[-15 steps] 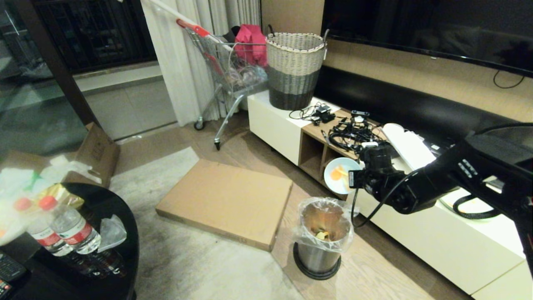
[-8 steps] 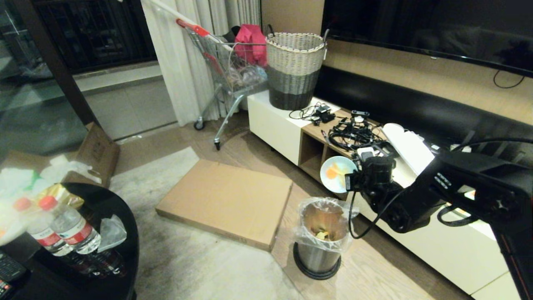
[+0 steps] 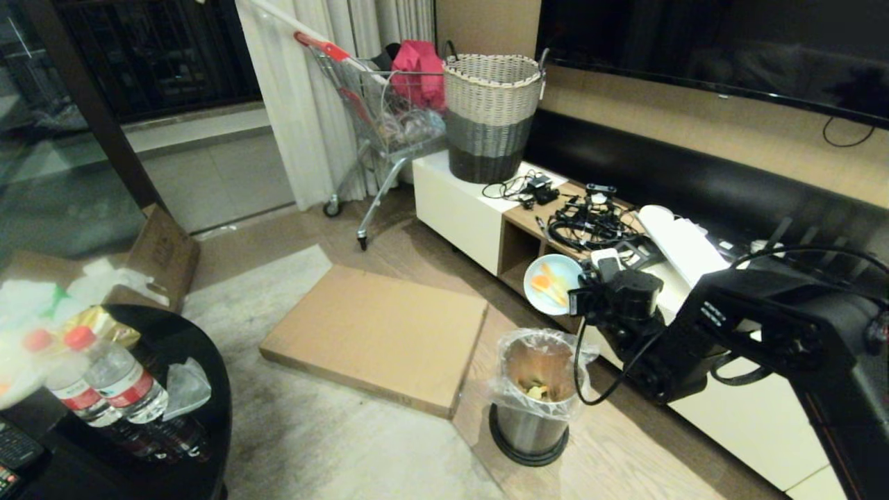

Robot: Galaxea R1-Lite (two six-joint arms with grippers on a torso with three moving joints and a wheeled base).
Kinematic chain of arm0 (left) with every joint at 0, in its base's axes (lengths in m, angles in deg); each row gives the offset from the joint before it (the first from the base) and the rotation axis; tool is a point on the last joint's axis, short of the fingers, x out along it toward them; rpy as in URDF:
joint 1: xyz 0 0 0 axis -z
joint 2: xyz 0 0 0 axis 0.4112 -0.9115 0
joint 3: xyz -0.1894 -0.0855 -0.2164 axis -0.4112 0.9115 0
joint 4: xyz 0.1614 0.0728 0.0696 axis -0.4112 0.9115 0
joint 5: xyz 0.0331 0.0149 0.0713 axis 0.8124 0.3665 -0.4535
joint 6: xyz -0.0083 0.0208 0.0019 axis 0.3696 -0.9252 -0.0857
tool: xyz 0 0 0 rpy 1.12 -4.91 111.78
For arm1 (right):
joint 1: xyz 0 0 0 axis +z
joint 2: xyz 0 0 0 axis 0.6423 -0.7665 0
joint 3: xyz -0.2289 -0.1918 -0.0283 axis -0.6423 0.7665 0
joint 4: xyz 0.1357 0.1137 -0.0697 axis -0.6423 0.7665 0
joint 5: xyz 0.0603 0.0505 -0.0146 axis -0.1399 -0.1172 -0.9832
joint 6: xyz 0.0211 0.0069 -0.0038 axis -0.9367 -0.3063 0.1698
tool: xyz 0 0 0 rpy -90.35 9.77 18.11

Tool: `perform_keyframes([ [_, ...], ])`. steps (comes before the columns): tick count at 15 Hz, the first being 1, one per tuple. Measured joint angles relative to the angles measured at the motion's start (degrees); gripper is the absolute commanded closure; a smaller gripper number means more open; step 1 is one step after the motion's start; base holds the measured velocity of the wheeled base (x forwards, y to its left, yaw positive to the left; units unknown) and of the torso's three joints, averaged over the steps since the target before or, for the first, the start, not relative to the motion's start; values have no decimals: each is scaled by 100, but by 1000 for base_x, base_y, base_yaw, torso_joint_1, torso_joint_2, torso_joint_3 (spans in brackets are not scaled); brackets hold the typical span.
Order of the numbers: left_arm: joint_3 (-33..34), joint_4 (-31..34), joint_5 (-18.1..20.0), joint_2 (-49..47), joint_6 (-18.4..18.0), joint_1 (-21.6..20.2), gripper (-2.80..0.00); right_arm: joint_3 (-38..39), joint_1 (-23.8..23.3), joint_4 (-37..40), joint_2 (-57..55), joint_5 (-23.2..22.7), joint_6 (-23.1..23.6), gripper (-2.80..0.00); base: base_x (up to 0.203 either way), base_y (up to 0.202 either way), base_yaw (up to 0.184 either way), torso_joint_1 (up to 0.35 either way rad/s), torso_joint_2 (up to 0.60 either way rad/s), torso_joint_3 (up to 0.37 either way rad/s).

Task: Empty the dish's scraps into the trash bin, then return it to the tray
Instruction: Pour the leftover food from the bowl into the trash can

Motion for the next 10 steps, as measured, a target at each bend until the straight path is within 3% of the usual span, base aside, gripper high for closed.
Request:
perform_keyframes([
  [10,0,-2,2,0,-2,0,0,-364,-12,-1032,-492,-438,169,0,0,0,0,0,0,0],
])
